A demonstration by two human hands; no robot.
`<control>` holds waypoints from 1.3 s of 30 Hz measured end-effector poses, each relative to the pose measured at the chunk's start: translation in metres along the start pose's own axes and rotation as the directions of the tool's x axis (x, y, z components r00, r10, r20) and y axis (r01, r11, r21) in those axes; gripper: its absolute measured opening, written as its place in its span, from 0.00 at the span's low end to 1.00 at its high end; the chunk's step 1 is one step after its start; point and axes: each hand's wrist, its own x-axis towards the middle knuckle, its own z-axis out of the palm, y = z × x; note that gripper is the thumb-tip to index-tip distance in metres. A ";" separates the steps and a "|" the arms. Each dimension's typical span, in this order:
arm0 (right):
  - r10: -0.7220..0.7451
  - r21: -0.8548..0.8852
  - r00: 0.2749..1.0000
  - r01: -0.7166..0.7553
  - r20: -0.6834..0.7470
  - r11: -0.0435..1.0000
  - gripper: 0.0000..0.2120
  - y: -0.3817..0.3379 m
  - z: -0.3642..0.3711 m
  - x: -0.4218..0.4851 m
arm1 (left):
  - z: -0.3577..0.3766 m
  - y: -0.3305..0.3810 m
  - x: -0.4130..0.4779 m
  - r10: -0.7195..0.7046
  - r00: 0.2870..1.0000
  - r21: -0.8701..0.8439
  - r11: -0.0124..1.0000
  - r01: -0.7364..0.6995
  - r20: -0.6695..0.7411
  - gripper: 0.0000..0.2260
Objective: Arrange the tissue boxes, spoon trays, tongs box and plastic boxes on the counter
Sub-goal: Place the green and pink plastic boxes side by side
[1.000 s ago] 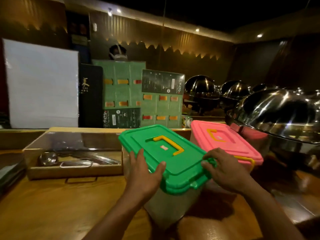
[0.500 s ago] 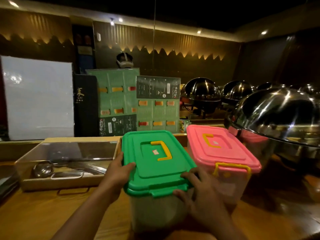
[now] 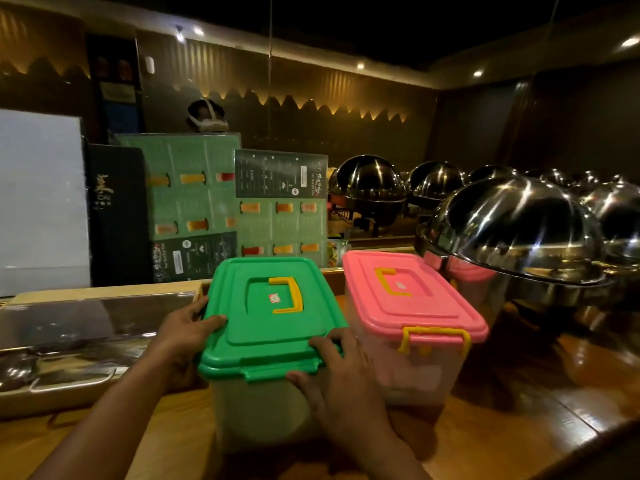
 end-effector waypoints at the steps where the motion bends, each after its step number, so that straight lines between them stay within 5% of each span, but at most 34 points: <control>1: -0.019 0.011 0.999 0.019 0.038 1.000 0.28 0.002 -0.006 0.000 | -0.002 0.001 -0.001 0.008 1.000 0.055 0.998 -0.008 -0.001 0.25; 5: -0.055 0.130 0.992 0.039 0.118 0.991 0.26 0.021 -0.042 0.004 | -0.004 0.007 -0.010 0.231 0.970 0.457 0.873 -0.173 -0.074 0.28; 8: -0.041 0.043 0.997 0.043 -0.063 0.998 0.21 0.055 -0.071 0.008 | 0.015 0.021 -0.023 0.454 0.886 0.608 0.731 -0.311 -0.092 0.26; 13: 0.247 -0.067 0.957 -0.260 -0.154 0.963 0.30 0.126 -0.104 0.012 | 0.089 0.043 -0.062 0.661 0.744 0.678 0.502 -0.537 0.100 0.21; 18: 0.196 -0.270 0.980 -0.199 -0.037 0.942 0.36 0.174 -0.101 0.008 | 0.189 0.030 -0.089 0.659 0.657 0.617 0.357 -0.702 0.366 0.29; 23: 0.054 -0.215 0.998 -0.059 -0.031 0.975 0.26 0.216 -0.108 0.011 | 0.263 -0.009 -0.071 0.372 0.805 0.787 0.245 -0.566 0.463 0.46; 27: -0.041 -0.112 0.999 0.044 0.027 0.993 0.24 0.239 -0.112 0.019 | 0.285 -0.043 -0.072 0.466 0.786 0.880 0.033 -0.474 0.406 0.41; 31: -0.130 -0.050 0.989 0.134 0.069 0.990 0.23 0.259 -0.121 0.026 | 0.292 -0.056 -0.074 0.580 0.739 0.874 0.092 -0.477 0.343 0.36; 39: -0.172 0.026 0.973 0.170 0.157 0.985 0.22 0.297 -0.143 0.032 | 0.319 -0.051 -0.080 0.586 0.780 0.653 0.507 -0.563 0.217 0.26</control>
